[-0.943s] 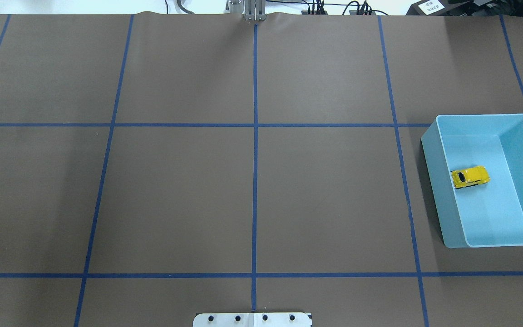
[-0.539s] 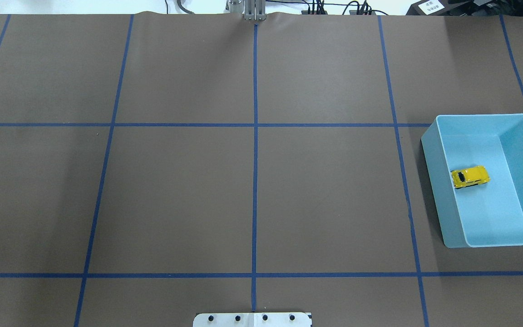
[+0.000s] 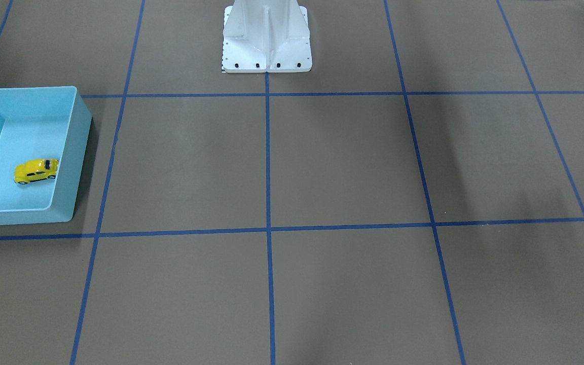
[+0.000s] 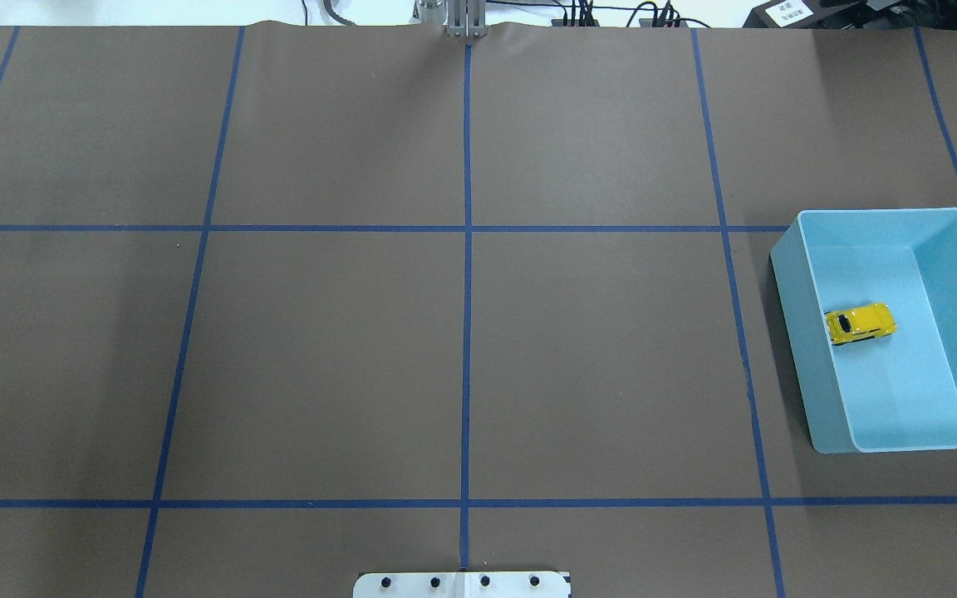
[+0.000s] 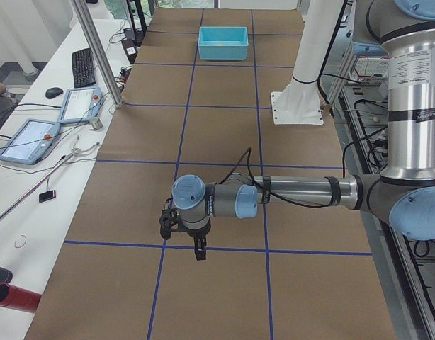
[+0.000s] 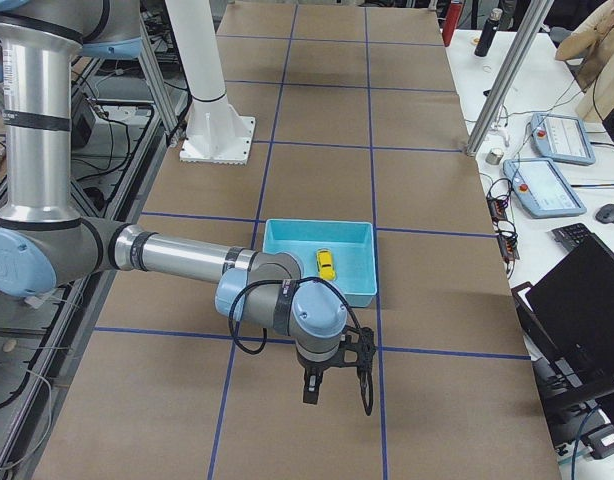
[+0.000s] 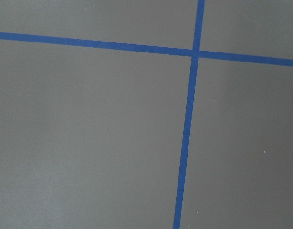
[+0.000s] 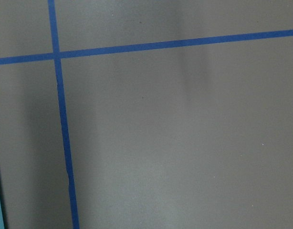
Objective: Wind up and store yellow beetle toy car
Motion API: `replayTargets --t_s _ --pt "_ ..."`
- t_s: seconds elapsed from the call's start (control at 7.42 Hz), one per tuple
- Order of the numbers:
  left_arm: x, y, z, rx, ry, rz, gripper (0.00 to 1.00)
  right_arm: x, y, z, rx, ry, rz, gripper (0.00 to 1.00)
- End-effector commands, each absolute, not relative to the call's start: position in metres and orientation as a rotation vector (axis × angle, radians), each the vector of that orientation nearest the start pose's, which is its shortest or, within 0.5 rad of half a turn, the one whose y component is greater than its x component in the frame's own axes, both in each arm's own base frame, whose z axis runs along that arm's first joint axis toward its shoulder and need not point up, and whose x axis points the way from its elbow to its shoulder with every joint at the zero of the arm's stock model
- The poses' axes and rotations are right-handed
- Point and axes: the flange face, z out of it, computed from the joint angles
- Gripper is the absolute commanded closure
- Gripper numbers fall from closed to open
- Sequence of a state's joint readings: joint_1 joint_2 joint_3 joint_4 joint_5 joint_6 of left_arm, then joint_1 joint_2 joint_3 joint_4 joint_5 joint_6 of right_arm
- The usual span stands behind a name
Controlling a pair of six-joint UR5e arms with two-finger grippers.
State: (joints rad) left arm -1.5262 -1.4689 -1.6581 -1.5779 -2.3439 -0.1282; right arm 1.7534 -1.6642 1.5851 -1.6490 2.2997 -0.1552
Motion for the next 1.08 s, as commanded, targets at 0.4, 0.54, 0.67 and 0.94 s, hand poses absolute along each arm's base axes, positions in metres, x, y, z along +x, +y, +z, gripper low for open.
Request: replayTargets --t_s 0.4,0.54,0.67,0.94 --pt "-0.042 -0.468 0.664 -0.076 0.771 -0.087 0.00 0.145 -0.412 0.712 -0.038 -0.747 0.089 0.00" --pt "-0.042 -0.469 0.663 -0.074 0.771 -0.086 0.00 0.145 -0.414 0.710 -0.034 -0.751 0.093 0.00" --pt "-0.042 -0.469 0.664 -0.076 0.771 -0.087 0.00 0.145 -0.417 0.707 -0.030 -0.750 0.094 0.00" --pt "-0.042 -0.469 0.663 -0.074 0.771 -0.086 0.00 0.144 -0.416 0.716 -0.044 -0.752 0.096 0.00"
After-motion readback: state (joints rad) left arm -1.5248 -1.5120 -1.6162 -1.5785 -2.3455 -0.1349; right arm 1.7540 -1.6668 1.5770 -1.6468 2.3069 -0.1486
